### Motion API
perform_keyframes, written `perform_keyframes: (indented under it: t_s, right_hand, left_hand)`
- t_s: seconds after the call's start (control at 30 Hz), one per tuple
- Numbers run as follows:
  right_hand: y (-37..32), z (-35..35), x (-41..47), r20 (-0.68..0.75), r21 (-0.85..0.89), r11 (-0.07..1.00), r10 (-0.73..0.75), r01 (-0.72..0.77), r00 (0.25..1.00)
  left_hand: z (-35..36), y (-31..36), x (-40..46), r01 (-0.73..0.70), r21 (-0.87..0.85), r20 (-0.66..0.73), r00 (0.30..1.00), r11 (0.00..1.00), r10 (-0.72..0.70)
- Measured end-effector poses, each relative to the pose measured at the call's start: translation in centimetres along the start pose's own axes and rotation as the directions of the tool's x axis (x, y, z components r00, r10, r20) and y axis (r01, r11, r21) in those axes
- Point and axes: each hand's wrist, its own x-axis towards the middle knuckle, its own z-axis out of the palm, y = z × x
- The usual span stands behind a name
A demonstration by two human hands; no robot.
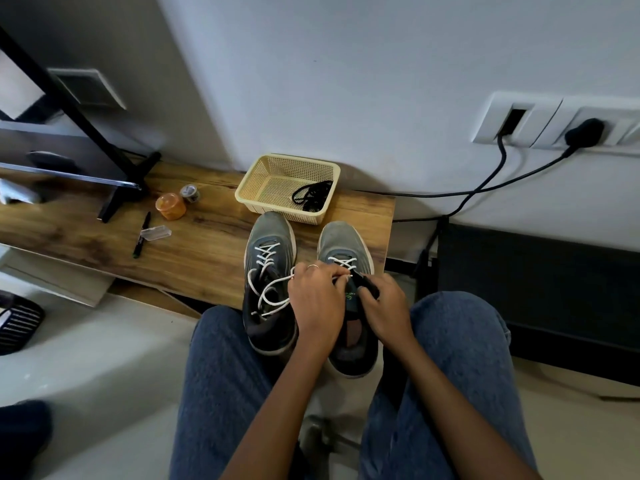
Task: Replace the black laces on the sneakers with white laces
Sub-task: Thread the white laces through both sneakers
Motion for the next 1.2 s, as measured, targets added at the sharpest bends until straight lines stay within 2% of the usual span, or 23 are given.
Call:
perform_keyframes:
  t_s: [0.1,0.27,0.4,0.7,0.9,1.2]
  right_hand:
    - [0.2,-0.1,0.2,0.013,0.108,0.992,0.067,-0.068,0.998]
    - [0.3,-0.2,0.5,0.057,0.300,0.934,0.184,-0.193,0.981]
    - [0.4,-0.1,0.7,0.080,0.365,0.902,0.215,-0.230,0.973]
    - [0.4,0.0,0.7,0.086,0.307,0.931,0.178,-0.196,0.980]
    - [0.7,0.2,0.7,0.091,0.263,0.949,0.155,-0.174,0.984]
    - [-0.2,-0.2,0.1,0.061,0.050,0.999,-0.014,0.011,0.998]
  left_hand:
    - [1.3,-0.4,-0.2,0.057,-0.025,0.034,0.998,0.998,-0.056]
    - [2.2,-0.5,-0.3,0.158,-0.186,0.049,0.987,0.970,-0.152]
    - [2.6,-0.4,-0.1,0.196,-0.173,0.074,0.980,0.965,-0.186]
    - [3.2,-0.5,0.1,0.272,-0.217,0.087,0.962,0.937,-0.259]
    - [3.2,-0.2,0.1,0.285,-0.160,0.084,0.958,0.945,-0.274]
    - [2.7,0.1,0.5,0.052,0.055,0.021,0.998,0.997,-0.054]
